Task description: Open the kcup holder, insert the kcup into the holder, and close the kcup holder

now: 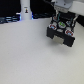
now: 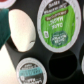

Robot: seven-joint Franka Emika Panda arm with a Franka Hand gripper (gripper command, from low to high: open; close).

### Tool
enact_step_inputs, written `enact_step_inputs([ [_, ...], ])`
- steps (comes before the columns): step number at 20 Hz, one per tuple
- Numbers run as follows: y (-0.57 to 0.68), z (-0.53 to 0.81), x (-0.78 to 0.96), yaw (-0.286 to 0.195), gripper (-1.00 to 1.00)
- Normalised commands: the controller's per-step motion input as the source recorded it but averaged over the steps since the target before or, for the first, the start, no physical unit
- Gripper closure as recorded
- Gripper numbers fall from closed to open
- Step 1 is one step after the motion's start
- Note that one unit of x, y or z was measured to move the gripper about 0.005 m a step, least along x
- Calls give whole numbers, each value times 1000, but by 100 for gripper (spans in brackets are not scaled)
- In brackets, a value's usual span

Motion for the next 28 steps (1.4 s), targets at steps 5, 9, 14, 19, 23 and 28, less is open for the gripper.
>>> enact_step_inputs([
  [5, -439, 323, 558, 43, -100],
  [9, -436, 268, 638, 25, -100],
  [14, -371, 198, 770, 5, -100],
  [19, -286, 41, 774, 15, -100],
  [23, -120, -85, 691, 24, -100],
  [28, 26, -159, 643, 53, -100],
])
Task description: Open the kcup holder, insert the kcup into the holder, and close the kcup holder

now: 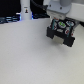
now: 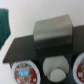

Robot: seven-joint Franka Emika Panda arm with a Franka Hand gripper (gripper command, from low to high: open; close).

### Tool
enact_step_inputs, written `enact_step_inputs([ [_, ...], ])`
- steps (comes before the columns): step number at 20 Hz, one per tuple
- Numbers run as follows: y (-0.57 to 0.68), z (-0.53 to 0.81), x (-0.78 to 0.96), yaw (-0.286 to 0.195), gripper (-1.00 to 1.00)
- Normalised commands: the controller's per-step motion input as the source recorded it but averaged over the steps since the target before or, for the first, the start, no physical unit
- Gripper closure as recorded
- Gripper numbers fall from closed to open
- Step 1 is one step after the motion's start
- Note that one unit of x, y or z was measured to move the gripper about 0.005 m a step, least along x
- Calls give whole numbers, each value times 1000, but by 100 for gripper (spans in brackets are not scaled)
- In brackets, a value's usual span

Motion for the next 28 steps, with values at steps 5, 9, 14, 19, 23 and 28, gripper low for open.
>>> enact_step_inputs([
  [5, 188, -212, 280, 184, -100],
  [9, 231, -241, 160, 238, -100],
  [14, 246, -221, -87, 221, -100],
  [19, 293, -71, -325, 155, -100],
  [23, 347, -3, -520, 132, -100],
  [28, 624, 44, -476, 42, -100],
])
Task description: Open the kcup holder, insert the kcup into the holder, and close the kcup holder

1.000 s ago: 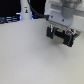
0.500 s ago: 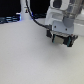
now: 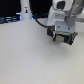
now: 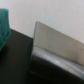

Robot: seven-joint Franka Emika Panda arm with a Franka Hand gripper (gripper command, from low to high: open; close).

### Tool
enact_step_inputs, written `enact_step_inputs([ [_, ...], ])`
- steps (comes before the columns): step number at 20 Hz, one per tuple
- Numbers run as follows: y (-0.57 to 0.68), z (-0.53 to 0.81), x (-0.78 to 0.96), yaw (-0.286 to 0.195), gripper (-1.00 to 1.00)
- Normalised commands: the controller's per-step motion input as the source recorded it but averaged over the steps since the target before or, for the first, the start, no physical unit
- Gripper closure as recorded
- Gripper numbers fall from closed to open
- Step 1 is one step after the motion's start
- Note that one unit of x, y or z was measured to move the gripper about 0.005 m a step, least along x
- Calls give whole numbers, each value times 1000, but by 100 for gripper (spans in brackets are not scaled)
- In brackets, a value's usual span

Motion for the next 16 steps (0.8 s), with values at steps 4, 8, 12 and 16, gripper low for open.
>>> enact_step_inputs([
  [4, 684, 114, -581, 20, -100],
  [8, 662, 99, -731, 18, -100],
  [12, 605, 26, -811, 20, -100],
  [16, 574, 4, -884, 14, -100],
])
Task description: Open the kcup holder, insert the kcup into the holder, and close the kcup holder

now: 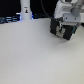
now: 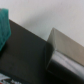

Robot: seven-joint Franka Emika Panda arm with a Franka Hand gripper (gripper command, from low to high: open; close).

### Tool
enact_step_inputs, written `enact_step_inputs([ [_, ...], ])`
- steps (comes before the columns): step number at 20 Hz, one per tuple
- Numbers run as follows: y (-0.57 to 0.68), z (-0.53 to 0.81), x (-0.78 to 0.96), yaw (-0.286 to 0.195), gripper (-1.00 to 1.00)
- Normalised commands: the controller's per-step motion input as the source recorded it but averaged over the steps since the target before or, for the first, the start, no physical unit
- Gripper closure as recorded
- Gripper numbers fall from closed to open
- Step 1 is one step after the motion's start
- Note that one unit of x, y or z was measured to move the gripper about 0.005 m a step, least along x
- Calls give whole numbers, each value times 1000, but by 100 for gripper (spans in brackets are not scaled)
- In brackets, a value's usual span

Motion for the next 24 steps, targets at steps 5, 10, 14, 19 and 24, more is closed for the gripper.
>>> enact_step_inputs([
  [5, 551, -11, -944, 8, -100],
  [10, 554, 58, -901, -2, -100],
  [14, 353, 821, -74, -16, -100],
  [19, 149, 797, 92, -38, -100],
  [24, 3, 20, 33, -2, -100],
])
